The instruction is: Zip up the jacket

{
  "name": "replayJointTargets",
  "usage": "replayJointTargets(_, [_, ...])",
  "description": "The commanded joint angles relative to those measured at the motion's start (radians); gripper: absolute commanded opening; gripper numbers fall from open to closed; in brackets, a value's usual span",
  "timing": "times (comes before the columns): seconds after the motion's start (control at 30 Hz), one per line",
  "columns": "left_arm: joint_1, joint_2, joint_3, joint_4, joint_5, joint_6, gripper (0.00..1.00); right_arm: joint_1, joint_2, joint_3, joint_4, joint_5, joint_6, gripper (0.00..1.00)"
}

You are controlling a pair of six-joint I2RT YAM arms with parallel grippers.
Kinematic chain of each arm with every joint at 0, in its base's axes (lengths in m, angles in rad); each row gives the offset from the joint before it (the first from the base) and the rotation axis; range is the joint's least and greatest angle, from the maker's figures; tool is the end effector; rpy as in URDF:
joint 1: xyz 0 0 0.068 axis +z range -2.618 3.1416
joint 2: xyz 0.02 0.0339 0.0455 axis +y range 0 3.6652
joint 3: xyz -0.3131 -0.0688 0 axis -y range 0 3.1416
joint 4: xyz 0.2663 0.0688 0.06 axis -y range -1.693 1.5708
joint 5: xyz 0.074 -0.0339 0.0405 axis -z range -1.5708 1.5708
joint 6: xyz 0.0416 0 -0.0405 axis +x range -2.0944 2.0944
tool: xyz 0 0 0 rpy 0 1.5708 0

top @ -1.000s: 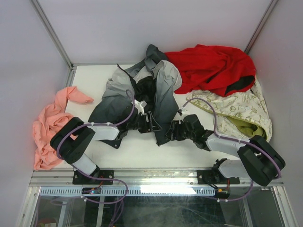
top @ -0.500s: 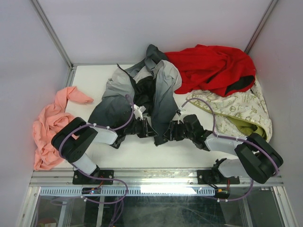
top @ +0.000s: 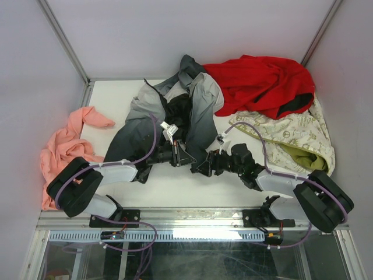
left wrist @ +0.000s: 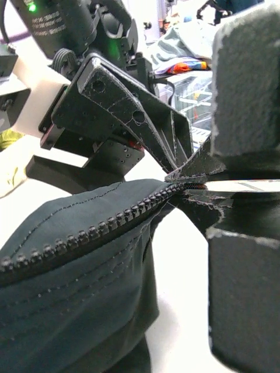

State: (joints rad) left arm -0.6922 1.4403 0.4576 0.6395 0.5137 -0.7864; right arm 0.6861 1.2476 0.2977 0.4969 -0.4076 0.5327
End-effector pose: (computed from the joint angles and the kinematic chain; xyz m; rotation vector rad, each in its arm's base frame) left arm 0.2031 -0.1949 0.1986 0.2933 2.1450 -1.4238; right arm 0.1638 0.1554 0.1796 -0.4468 2.1463 1.1468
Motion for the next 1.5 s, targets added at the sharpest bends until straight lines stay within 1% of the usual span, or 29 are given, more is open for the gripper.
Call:
replayJointTargets(0.0, [0.0,-0.067,0.024,0.03,0.059,0.064,0.0,0.006,-0.031,-0.001,0.171,-0.094,0.001,0.69])
replayJointTargets(0.17, [-0.009,-0.088,0.054,-0.041,0.06,0.101,0.0,0.006,-0.038,0.016,0.205,-0.128,-0.014,0.64])
replayJointTargets(0.27, [-0.009,-0.098,0.072,-0.074,0.06,0.115,0.0,0.006,-0.033,0.027,0.207,-0.151,-0.033,0.56])
replayJointTargets(0.33, [-0.01,-0.103,0.082,-0.097,0.055,0.125,0.0,0.008,-0.028,0.035,0.204,-0.168,-0.044,0.47])
replayJointTargets(0.37, [-0.01,-0.106,0.087,-0.108,0.052,0.129,0.0,0.006,-0.025,0.035,0.207,-0.178,-0.046,0.41])
replayJointTargets(0.47, [-0.01,-0.11,0.101,-0.139,0.042,0.138,0.0,0.008,-0.018,0.038,0.222,-0.197,-0.045,0.19])
replayJointTargets(0.53, [-0.01,-0.113,0.108,-0.15,0.038,0.134,0.05,0.008,-0.017,0.037,0.238,-0.2,-0.036,0.05])
replayJointTargets(0.57, [-0.01,-0.119,0.108,-0.155,0.03,0.127,0.09,0.008,-0.019,0.037,0.247,-0.197,-0.03,0.0])
replayJointTargets(0.63, [-0.01,-0.143,0.102,-0.175,0.0,0.114,0.2,0.007,-0.025,0.03,0.279,-0.182,-0.017,0.0])
replayJointTargets(0.77, [-0.009,-0.228,0.058,-0.242,-0.117,0.049,0.38,0.007,-0.036,0.013,0.335,-0.129,0.011,0.0])
replayJointTargets(0.8, [-0.01,-0.251,0.04,-0.248,-0.142,0.026,0.41,0.008,-0.038,0.01,0.35,-0.114,0.017,0.0])
replayJointTargets(0.9, [-0.018,-0.312,-0.002,-0.254,-0.182,-0.044,0.47,0.009,-0.034,0.002,0.402,-0.08,0.038,0.0])
replayJointTargets(1.0, [-0.05,-0.342,-0.025,-0.254,-0.218,-0.078,0.5,0.01,-0.02,-0.002,0.444,-0.055,0.054,0.0])
replayJointTargets(1.07, [-0.069,-0.344,-0.032,-0.252,-0.239,-0.095,0.5,0.012,-0.008,-0.004,0.475,-0.053,0.064,0.0])
replayJointTargets(1.2, [-0.081,-0.321,-0.037,-0.242,-0.268,-0.114,0.48,0.018,0.018,-0.012,0.541,-0.049,0.092,0.0])
replayJointTargets(1.3, [-0.083,-0.299,-0.039,-0.24,-0.292,-0.114,0.43,0.025,0.026,-0.014,0.558,-0.052,0.098,0.0])
replayJointTargets(1.47, [-0.085,-0.259,-0.04,-0.231,-0.305,-0.145,0.31,0.03,0.013,-0.018,0.557,-0.039,0.093,0.0])
